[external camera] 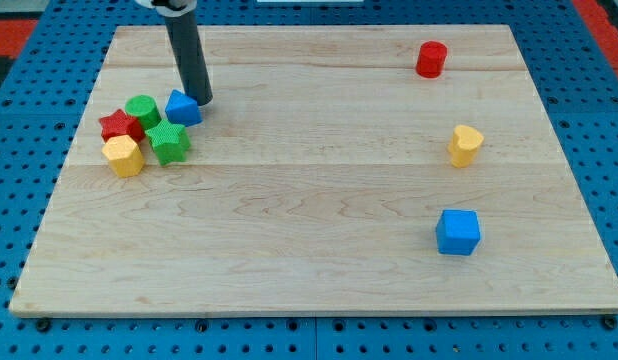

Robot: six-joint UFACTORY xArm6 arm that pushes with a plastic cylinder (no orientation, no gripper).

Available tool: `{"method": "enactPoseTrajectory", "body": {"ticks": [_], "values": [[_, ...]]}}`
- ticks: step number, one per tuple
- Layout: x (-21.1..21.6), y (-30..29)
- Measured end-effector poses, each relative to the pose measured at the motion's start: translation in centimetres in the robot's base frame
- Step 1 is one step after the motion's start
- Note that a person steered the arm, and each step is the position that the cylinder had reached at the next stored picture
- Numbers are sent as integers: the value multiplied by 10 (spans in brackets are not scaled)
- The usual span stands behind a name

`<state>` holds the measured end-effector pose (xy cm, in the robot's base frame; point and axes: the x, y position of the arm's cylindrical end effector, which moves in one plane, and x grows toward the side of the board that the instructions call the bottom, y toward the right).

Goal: Point at red circle

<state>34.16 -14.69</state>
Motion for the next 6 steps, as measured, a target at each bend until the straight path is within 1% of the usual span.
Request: {"method": "enactPoseTrajectory", "body": {"ticks": [1,2,3,4,5,6], "values": [[0,44],[8,165],[-4,280],[-45,375],[-96,391],[-98,299]]}}
